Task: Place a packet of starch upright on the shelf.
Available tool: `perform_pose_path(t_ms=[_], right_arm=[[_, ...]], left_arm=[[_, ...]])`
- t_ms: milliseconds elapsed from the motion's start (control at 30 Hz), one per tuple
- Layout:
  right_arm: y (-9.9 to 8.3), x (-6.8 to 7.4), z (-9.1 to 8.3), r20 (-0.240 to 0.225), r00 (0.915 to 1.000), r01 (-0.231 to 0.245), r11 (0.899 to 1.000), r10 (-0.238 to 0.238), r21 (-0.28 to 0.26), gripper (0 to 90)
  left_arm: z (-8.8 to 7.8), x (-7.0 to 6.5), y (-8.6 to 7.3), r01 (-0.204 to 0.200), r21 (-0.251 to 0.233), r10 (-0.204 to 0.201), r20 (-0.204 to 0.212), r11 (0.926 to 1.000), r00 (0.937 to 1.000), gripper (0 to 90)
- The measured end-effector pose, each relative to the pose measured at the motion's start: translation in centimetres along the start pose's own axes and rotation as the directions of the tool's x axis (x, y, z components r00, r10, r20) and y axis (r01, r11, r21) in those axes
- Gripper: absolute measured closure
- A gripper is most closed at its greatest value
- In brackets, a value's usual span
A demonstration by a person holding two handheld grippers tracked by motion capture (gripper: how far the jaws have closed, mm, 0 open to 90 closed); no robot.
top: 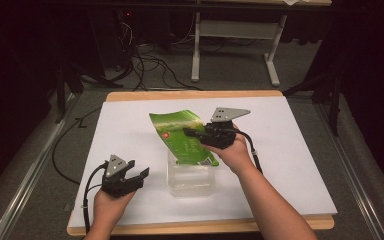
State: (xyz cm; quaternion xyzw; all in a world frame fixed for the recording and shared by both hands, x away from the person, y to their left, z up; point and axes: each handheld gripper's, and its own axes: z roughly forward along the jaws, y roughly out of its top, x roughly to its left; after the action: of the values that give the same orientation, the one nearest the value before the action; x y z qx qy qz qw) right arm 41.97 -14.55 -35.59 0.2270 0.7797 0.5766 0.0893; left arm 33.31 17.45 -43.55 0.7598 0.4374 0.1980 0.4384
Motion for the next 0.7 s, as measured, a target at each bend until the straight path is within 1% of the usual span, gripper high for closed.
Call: perform_pose_path(t_ms=[100, 233, 367, 467, 567, 700], right_arm=[[-0.1, 0.3, 0.2, -0.005, 1.0000, 0.006, 1.000, -0.006, 0.002, 82.4], [-0.4, 0.5, 0.3, -0.001, 1.0000, -0.001, 1.000, 0.001, 0.007, 77.4], [-0.9, 0.4, -0.2, 0.020, 0.9997, -0.015, 1.000, 0.015, -0.002, 71.1], [-1.1, 0.5, -0.6, 0.047, 0.9989, -0.009, 1.000, 0.009, -0.002, 65.8], [-1.4, 0.6, -1.4, 0.077, 0.9969, -0.014, 1.000, 0.015, -0.007, 62.1], [-1.9, 0.4, -2.7, 0.121, 0.9924, -0.020, 1.000, 0.020, -0.004, 61.1]], left_arm=[[0.0, 0.0, 0.0, -0.002, 0.002, 0.002, 0.000, 1.0000, 1.0000, 39.7], [0.0, 0.0, 0.0, -0.002, 0.000, 0.002, 0.001, 1.0000, 1.0000, 39.7], [0.1, -0.1, 0.0, -0.003, 0.000, 0.003, 0.004, 1.0000, 1.0000, 39.7], [0.1, -0.2, 0.0, -0.005, -0.001, 0.005, 0.008, 1.0000, 1.0000, 39.7], [0.2, -0.3, 0.1, -0.011, -0.006, 0.011, 0.008, 0.9999, 0.9999, 39.7], [0.4, -0.6, 0.2, -0.021, -0.007, 0.021, 0.011, 0.9998, 0.9997, 39.8]])
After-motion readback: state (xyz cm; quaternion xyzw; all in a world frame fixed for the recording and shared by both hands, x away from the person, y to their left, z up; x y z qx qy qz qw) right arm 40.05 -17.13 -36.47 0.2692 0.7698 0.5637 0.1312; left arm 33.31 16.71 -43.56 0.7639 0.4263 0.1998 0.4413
